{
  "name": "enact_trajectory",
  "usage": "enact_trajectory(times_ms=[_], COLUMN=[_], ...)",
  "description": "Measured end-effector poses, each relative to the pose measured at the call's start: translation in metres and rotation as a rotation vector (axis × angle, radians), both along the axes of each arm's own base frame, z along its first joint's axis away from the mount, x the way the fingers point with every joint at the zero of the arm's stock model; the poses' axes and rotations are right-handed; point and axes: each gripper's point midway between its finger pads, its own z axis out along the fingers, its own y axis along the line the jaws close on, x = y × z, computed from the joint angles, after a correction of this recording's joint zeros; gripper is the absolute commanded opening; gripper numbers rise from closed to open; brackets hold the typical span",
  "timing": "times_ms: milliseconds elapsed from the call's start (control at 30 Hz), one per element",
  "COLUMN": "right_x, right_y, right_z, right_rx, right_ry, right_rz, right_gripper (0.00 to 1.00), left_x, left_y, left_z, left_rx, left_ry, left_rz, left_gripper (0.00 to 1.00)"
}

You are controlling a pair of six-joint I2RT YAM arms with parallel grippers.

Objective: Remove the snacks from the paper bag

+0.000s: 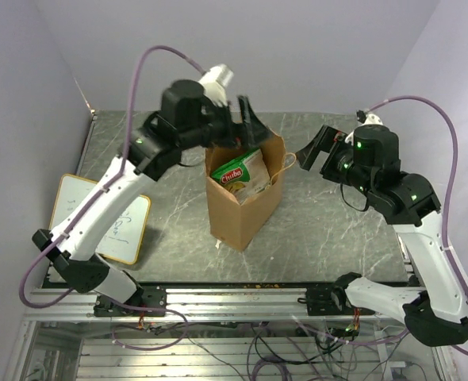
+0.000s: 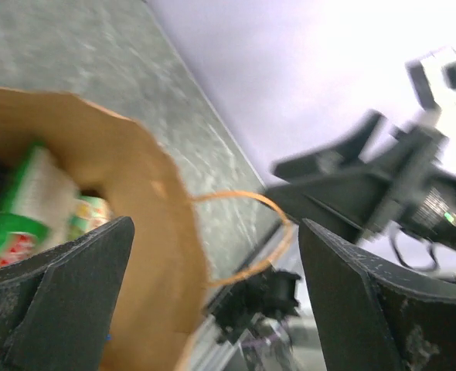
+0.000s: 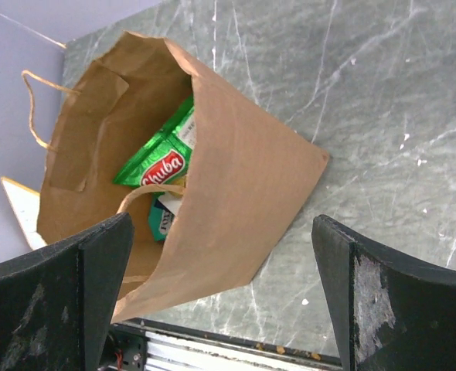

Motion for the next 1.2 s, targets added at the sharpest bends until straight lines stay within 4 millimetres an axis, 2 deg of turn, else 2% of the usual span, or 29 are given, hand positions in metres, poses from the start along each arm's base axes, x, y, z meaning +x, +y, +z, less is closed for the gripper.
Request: enact_trajectory(times_ms=[100,200,267,333,433,567,767,833,967,1033,1100,1133,1167,1200], right_x=[0.000,0.000,-0.001,-0.003,-0.006,-0.009,-0.010,-0.010,-0.010,-0.009,-0.008,-0.008,-0.008,-0.007], right_y=[-0.001,0.002,0.005,0.007,0.012,0.016,0.029,0.036,0.049,0.057,0.063,0.065,0.067,0.068], right_z=[0.011,0.020,0.024,0.026,0.029,0.030,0.018,0.006,-0.021,-0.029,-0.032,-0.032,-0.031,-0.030], right_rx=[-0.010,-0.007,0.003,0.018,0.045,0.059,0.061,0.061,0.065,0.071,0.078,0.082,0.084,0.086], right_ry=[-0.031,-0.053,-0.060,-0.059,-0.052,-0.041,0.012,0.045,0.123,0.150,0.160,0.158,0.152,0.142], right_rz=[0.011,0.040,0.053,0.065,0.087,0.108,0.165,0.196,0.253,0.282,0.306,0.319,0.330,0.341], right_gripper=[1.00,1.00,1.00,1.00,1.00,1.00,0.93,0.91,0.85,0.79,0.70,0.61,0.55,0.44], left_x=[0.034,0.069,0.084,0.093,0.101,0.110,0.124,0.126,0.131,0.136,0.140,0.142,0.143,0.144], left_y=[0.041,0.093,0.119,0.143,0.167,0.170,0.166,0.166,0.166,0.164,0.162,0.160,0.159,0.157], left_z=[0.005,-0.004,-0.009,-0.019,-0.042,-0.073,-0.101,-0.112,-0.139,-0.149,-0.155,-0.158,-0.160,-0.161], left_rx=[0.011,0.041,0.034,0.008,-0.058,-0.085,-0.057,-0.046,-0.019,-0.011,-0.015,-0.022,-0.029,-0.036], left_ry=[-0.002,0.042,0.074,0.129,0.231,0.346,0.419,0.443,0.500,0.523,0.536,0.541,0.547,0.550], left_rz=[0.106,0.254,0.332,0.397,0.466,0.491,0.498,0.503,0.513,0.517,0.517,0.511,0.507,0.498], left_gripper=[0.99,1.00,0.99,0.94,0.86,0.80,0.84,0.87,0.84,0.74,0.53,0.43,0.36,0.31])
